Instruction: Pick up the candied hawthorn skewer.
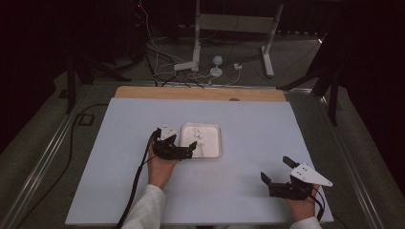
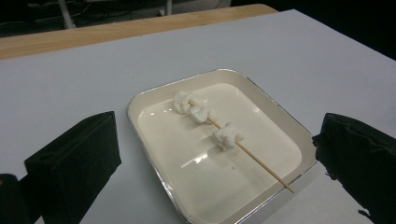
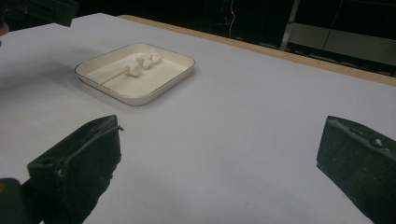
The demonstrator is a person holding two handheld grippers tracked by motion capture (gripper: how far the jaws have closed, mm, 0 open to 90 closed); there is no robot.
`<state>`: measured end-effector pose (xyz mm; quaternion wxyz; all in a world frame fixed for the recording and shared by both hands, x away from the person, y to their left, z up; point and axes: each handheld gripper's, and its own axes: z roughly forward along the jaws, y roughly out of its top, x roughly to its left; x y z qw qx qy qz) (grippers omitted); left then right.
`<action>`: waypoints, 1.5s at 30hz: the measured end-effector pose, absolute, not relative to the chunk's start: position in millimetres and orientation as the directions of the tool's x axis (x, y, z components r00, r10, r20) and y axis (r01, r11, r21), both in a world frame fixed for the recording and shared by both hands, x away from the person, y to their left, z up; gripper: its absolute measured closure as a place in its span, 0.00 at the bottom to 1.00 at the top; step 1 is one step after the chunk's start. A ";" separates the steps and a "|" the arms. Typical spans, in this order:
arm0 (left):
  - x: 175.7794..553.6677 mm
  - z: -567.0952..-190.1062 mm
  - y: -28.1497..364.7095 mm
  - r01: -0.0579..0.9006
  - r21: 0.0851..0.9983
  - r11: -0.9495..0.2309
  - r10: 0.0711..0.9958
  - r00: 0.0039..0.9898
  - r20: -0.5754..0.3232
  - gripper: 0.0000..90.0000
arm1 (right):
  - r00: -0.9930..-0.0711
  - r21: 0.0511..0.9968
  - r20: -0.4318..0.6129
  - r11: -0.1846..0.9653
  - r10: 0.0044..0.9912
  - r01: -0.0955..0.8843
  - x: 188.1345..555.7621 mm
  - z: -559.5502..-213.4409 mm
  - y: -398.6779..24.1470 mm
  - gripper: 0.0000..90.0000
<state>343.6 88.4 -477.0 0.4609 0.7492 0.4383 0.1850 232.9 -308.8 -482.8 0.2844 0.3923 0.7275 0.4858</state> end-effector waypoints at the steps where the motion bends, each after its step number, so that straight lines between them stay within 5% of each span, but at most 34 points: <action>1: 343.6 -477.0 88.4 0.486 0.853 -0.191 0.827 0.547 -0.127 0.01 | -0.531 0.930 -0.032 0.220 0.847 0.294 232.9 -482.8 -308.7 0.00; 24: 359.5 -511.4 36.7 0.626 0.729 -0.276 0.848 0.515 -0.122 0.04 | -0.529 0.928 -0.037 0.225 0.848 0.296 233.4 -483.4 -309.5 0.00; 30: 359.0 -516.9 34.7 0.677 0.661 -0.323 0.871 0.486 -0.072 0.25 | -0.527 0.928 -0.037 0.225 0.849 0.296 232.4 -482.9 -309.9 0.00; 35: 357.8 -512.6 42.0 0.696 0.641 -0.324 0.879 0.471 -0.066 0.56 | -0.527 0.928 -0.035 0.223 0.849 0.298 232.5 -483.0 -310.8 0.00; 36: 357.8 -511.4 44.4 0.704 0.633 -0.322 0.881 0.467 -0.071 0.56 | -0.527 0.928 -0.035 0.223 0.849 0.298 232.5 -483.0 -310.8 0.00; 42: 360.8 -509.9 61.1 0.752 0.605 -0.261 0.884 0.438 -0.164 0.93 | -0.528 0.927 -0.037 0.226 0.849 0.299 232.2 -483.1 -309.7 0.00; 45: 361.4 -510.6 63.6 0.757 0.605 -0.247 0.883 0.433 -0.181 0.98 | -0.528 0.927 -0.037 0.226 0.849 0.298 232.3 -483.2 -309.9 0.00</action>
